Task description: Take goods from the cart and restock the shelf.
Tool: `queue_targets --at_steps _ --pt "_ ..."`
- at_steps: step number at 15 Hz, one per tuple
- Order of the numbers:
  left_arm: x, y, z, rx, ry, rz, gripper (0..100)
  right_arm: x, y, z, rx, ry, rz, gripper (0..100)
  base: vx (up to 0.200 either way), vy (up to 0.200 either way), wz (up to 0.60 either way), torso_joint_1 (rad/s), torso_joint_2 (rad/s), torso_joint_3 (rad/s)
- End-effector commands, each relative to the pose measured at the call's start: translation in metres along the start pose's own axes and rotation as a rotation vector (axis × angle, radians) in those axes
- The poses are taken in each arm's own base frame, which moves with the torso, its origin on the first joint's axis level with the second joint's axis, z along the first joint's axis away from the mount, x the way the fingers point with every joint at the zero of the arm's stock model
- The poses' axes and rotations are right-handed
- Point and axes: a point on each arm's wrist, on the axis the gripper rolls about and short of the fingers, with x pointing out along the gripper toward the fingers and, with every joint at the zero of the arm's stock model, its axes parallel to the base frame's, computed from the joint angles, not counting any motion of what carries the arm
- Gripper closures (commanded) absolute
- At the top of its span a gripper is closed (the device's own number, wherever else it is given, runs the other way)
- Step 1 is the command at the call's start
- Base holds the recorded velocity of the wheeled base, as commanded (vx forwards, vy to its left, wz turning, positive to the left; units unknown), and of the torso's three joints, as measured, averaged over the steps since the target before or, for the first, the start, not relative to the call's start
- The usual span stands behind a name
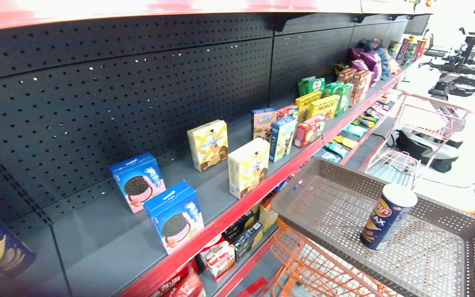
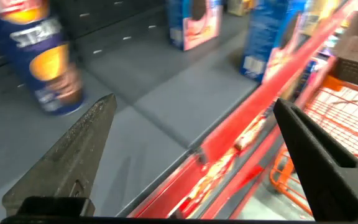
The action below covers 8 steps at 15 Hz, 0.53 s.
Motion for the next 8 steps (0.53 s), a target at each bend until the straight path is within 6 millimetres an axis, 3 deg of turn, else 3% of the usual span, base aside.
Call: queue_targets --at_steps 1,7,8 --pt "0.0000 0.0000 0.0000 0.000 0.000 0.000 0 0.0002 0.0000 0.0001 -0.001 0.002 0.002 0 0.000 0.000 0.00 0.000 0.00 0.000" --pt "0.0000 0.0000 0.0000 0.000 0.000 0.000 0 0.0017 -0.0012 -0.0047 -0.002 0.022 -0.051 0 0.000 0.000 0.00 0.000 0.00 0.000" --pt "0.0000 0.0000 0.0000 0.000 0.000 0.000 0 0.0017 -0.0011 -0.0047 -0.002 0.022 -0.054 0 0.000 0.000 -0.60 -0.002 0.00 0.007"
